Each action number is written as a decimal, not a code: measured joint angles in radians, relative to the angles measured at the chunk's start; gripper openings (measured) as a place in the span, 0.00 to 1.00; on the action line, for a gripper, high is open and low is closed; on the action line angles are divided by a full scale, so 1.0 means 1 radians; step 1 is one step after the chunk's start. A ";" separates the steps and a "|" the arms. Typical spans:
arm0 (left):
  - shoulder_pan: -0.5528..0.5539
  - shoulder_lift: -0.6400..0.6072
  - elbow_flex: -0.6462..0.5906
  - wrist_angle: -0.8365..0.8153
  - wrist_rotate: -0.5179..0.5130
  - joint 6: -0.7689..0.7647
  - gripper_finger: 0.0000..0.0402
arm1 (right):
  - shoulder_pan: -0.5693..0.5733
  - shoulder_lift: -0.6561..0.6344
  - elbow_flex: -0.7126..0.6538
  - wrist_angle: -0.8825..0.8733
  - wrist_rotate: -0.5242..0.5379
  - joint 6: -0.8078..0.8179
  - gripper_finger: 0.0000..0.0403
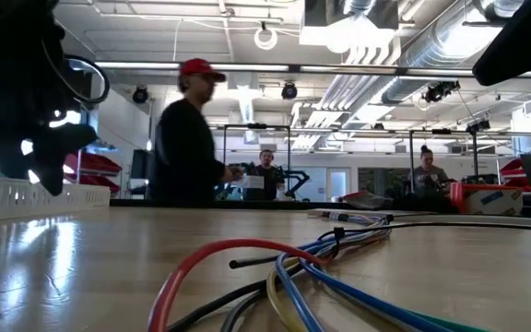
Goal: Ziptie cables
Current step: Put the cable into the cable duct
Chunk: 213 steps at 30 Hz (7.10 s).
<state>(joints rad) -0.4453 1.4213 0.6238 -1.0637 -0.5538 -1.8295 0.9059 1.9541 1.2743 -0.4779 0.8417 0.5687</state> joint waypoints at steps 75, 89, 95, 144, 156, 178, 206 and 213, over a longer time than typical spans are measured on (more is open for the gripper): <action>0.119 0.374 0.361 0.719 -0.302 1.840 0.39 | 0.008 -0.063 0.118 -0.265 0.019 0.025 0.46; 0.213 0.504 0.362 0.666 -0.377 1.812 0.29 | 0.011 -0.063 0.118 -0.266 0.018 0.060 0.46; 0.187 0.458 0.430 0.566 -0.201 1.741 0.02 | 0.018 -0.063 0.118 -0.266 0.021 0.054 0.46; -0.346 0.298 0.499 0.360 -0.184 0.851 0.19 | -0.510 0.052 -0.064 0.395 -0.692 -0.227 0.02; -0.443 0.273 0.499 0.236 -0.280 0.683 0.13 | -0.576 0.073 -0.064 0.517 -0.644 -0.077 0.01; -0.272 0.539 0.503 0.495 -0.070 0.890 0.47 | -0.569 0.172 -0.063 0.610 -0.758 -0.178 0.34; -0.362 0.458 0.636 0.380 0.186 1.021 0.01 | -0.471 -0.121 -0.086 -0.231 -0.570 -0.565 0.44; -0.417 0.458 0.683 0.318 0.155 1.021 0.00 | -0.501 -0.114 -0.112 -0.021 -0.591 -0.863 0.57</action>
<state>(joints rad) -0.8621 1.8790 1.3069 -0.7460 -0.3992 -0.8086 0.4051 1.8400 1.1624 -0.4988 0.2507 -0.2947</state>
